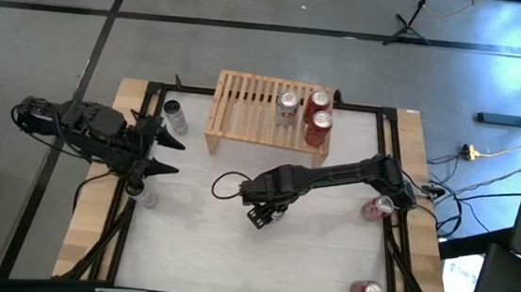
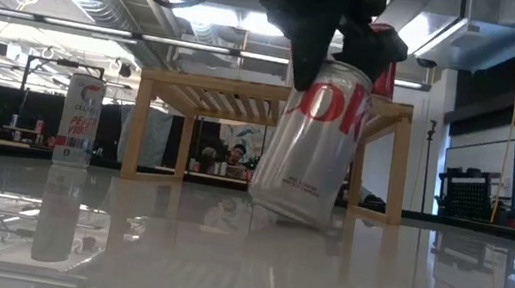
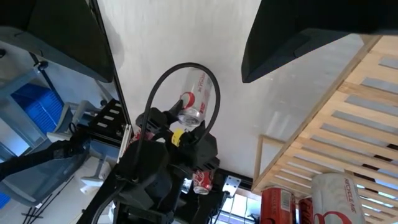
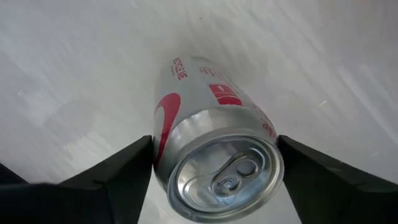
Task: Place canned beverage on shelf
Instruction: Put the silver soda can on the shelf aligned with the other silver soda can
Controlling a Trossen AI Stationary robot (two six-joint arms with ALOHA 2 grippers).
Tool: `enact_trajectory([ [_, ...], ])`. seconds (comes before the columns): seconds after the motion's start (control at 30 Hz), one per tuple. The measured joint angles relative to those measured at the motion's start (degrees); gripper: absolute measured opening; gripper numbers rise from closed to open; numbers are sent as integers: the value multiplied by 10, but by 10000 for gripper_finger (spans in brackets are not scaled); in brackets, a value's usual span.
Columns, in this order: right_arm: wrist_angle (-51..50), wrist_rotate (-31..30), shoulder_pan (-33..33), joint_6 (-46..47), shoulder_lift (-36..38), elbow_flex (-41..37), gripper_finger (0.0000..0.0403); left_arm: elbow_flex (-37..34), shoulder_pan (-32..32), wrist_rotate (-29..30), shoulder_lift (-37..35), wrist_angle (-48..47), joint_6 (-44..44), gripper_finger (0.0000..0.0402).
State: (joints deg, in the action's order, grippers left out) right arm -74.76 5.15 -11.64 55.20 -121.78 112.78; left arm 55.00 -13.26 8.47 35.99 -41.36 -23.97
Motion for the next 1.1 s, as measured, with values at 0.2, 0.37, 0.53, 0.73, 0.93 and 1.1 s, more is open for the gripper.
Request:
enact_trajectory([
  [0.2,0,0,0,4,1,0,342,0,0,0,11,0,5,348],
  [0.37,0,0,0,5,3,3,345,0,0,-6,25,-1,6,348],
  [0.53,16,0,0,5,3,3,346,0,0,-16,26,-2,6,348],
  [0.73,22,-7,0,5,3,3,346,0,0,-17,26,-2,6,348],
  [0.93,18,-10,0,5,4,29,347,0,0,-17,26,-2,9,348],
  [1.1,-10,-15,-15,8,4,101,347,0,0,-17,26,-2,21,348],
])
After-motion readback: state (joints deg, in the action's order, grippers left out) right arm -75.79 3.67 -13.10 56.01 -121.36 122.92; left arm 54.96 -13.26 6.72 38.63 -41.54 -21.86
